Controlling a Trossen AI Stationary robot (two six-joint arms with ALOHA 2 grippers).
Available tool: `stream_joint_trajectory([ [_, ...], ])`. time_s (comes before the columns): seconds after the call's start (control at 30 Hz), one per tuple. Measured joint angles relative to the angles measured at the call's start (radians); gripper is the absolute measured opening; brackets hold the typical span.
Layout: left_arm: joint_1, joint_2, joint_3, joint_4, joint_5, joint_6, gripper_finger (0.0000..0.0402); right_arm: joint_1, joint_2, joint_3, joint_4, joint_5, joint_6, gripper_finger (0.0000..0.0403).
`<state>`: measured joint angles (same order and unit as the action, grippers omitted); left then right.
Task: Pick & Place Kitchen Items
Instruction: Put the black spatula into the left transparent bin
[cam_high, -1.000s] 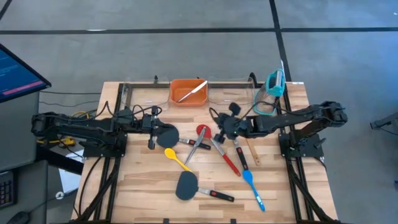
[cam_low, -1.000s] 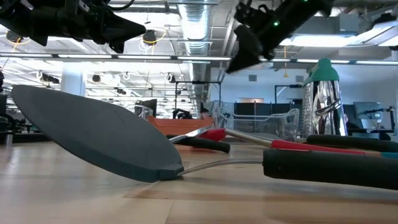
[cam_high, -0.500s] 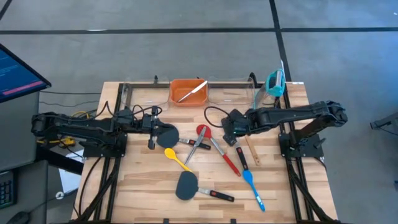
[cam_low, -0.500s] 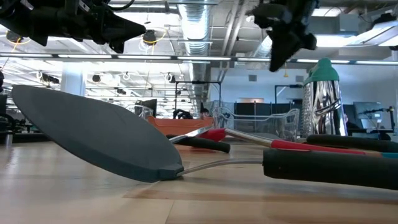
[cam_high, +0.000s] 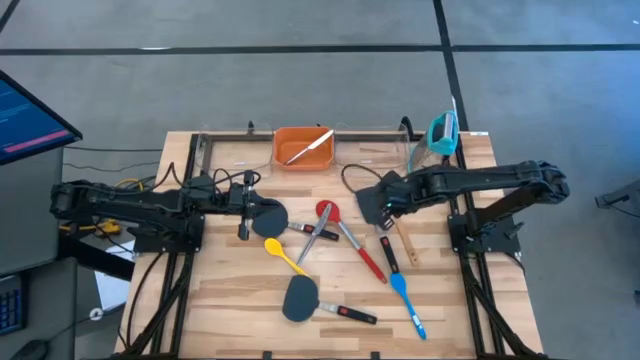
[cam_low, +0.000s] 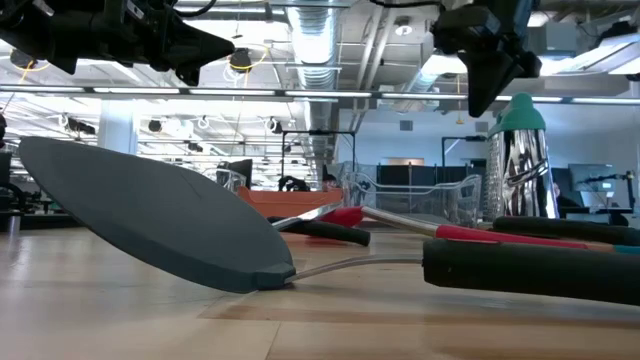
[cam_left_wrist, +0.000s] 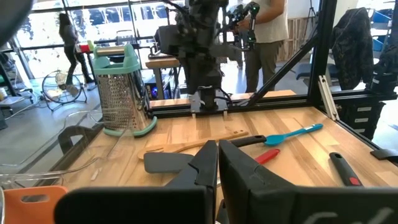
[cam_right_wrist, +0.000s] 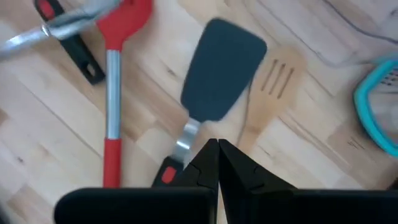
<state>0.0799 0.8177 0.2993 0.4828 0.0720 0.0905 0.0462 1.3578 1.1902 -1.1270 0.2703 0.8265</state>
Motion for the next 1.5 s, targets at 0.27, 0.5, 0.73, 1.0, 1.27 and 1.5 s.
stream_joint_trajectory([
  [0.27, 0.0, 0.0, 0.0, -0.005, 0.0, -0.002, 0.0002, -0.012, -0.089, -0.226, 0.272, -0.087, 0.021, 0.0],
  [0.5, 0.0, 0.0, 0.0, -0.005, 0.0, 0.001, 0.0002, 0.006, -0.046, -0.279, 0.32, -0.115, 0.101, 0.0],
  [0.73, 0.0, 0.0, 0.0, -0.005, 0.0, 0.001, 0.0002, -0.011, 0.043, -0.277, 0.319, -0.234, 0.178, 0.0027],
  [1.0, 0.0, 0.0, 0.0, -0.005, 0.0, 0.001, 0.0002, -0.007, 0.143, -0.278, 0.319, -0.398, 0.202, 0.0116],
  [1.27, 0.0, 0.0, 0.0, -0.005, 0.0, 0.001, 0.0002, -0.007, 0.17, -0.278, 0.317, -0.402, 0.195, 0.0211],
  [1.5, 0.0, 0.0, 0.0, -0.007, 0.0, 0.001, 0.0002, 0.002, 0.17, -0.278, 0.32, -0.387, 0.161, 0.0249],
])
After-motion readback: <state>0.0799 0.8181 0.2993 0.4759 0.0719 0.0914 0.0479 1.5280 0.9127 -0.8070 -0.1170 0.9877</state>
